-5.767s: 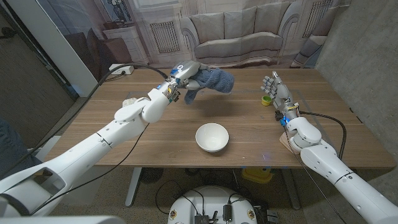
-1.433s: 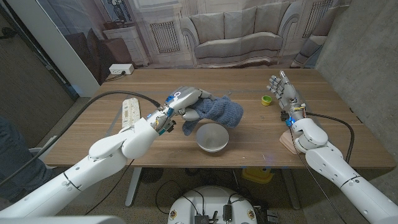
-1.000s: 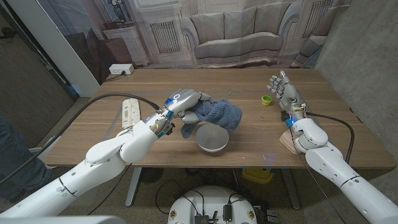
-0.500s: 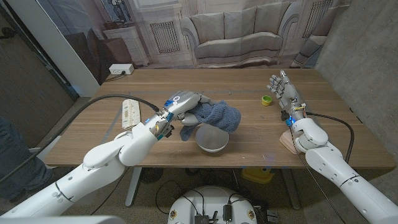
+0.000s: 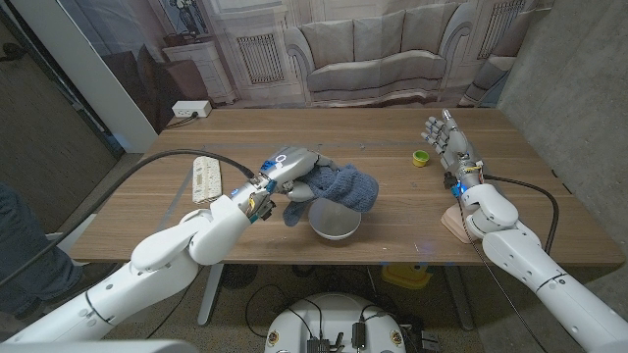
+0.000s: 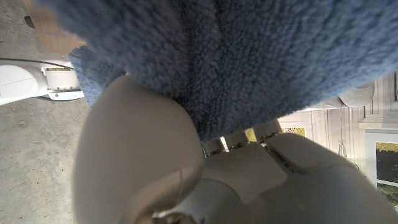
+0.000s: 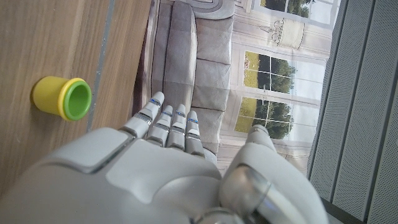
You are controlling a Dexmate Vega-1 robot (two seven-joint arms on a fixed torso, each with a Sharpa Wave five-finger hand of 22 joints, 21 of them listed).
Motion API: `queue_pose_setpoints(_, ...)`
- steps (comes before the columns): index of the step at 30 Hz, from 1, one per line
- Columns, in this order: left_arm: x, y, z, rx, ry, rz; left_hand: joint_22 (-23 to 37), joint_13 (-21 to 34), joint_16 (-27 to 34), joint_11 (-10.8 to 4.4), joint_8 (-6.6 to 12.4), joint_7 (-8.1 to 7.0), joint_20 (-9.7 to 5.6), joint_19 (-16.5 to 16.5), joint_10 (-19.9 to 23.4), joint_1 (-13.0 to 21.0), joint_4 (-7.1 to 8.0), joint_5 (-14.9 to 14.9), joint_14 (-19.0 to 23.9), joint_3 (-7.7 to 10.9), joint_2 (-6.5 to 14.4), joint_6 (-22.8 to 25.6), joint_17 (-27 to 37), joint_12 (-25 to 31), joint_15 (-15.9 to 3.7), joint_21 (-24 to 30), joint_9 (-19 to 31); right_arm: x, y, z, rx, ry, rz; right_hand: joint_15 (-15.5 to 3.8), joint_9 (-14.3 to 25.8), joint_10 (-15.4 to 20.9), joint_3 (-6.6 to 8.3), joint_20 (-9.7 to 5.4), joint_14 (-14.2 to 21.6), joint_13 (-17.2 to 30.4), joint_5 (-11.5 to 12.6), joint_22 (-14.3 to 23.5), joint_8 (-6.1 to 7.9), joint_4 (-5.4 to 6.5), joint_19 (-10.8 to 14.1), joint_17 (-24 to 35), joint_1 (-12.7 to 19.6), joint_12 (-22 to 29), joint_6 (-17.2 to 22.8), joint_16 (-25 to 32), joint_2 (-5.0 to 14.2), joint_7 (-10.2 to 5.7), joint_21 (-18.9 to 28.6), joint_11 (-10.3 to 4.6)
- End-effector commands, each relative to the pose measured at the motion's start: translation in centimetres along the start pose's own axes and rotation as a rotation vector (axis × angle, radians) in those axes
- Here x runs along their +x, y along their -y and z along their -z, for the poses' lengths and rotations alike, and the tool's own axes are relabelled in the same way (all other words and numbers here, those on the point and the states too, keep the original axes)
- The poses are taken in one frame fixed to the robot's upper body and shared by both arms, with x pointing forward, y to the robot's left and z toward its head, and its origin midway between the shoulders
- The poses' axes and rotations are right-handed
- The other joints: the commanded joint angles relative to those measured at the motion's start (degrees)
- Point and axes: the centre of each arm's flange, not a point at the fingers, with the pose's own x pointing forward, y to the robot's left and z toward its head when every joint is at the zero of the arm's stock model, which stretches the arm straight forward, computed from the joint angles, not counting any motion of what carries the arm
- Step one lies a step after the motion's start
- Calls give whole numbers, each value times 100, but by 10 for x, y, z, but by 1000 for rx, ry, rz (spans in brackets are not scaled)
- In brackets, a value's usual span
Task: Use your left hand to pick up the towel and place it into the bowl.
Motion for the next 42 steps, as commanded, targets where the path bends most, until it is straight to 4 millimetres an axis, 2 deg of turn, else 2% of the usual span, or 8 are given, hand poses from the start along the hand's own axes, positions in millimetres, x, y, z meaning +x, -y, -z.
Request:
queue_pose_setpoints(1, -1, 7, -8, 33, -21, 18, 27, 35, 29, 8, 180, 126, -686, 685, 93, -19, 220, 45, 499, 267, 71, 196, 18, 12, -910, -28, 22, 3, 0, -1, 3, 1, -11, 25, 11, 45, -1, -82, 25, 26, -16, 18, -3, -25, 64, 20, 9, 2, 43, -30, 5, -6, -18, 10)
queue_pose_setpoints(14, 0, 19, -18, 166, -37, -8, 28, 53, 12, 3, 185, 110, -674, 675, 115, -35, 221, 43, 507, 273, 64, 217, 17, -5, -910, -37, 18, 2, 2, -1, 2, 0, -19, 27, 11, 38, -4, -79, 29, 26, -16, 19, -4, -33, 73, 19, 10, -1, 41, -30, 4, -2, -37, 3)
queue_pose_setpoints(32, 9, 34, -25, 172, -6, 34, 30, 91, -52, -21, 170, 102, -657, 620, 56, -60, 223, 44, 405, 285, 60, 193, 23, -62, -902, -68, 11, -6, 7, -1, 4, 0, -9, 27, 11, 47, -9, -75, 31, 26, -17, 20, -4, -39, 87, 20, 6, 2, 44, -29, 5, 1, -57, 18)
queue_pose_setpoints(42, 11, 36, -26, 171, -19, 77, 30, 107, -65, -13, 161, 91, -651, 590, 44, -71, 224, 45, 383, 294, 65, 178, 32, -86, -899, -85, 9, -7, 8, -1, 1, -6, -9, 29, 12, 49, -12, -74, 32, 26, -17, 20, -3, -42, 88, 20, 3, 2, 46, -29, 6, -2, -72, 20)
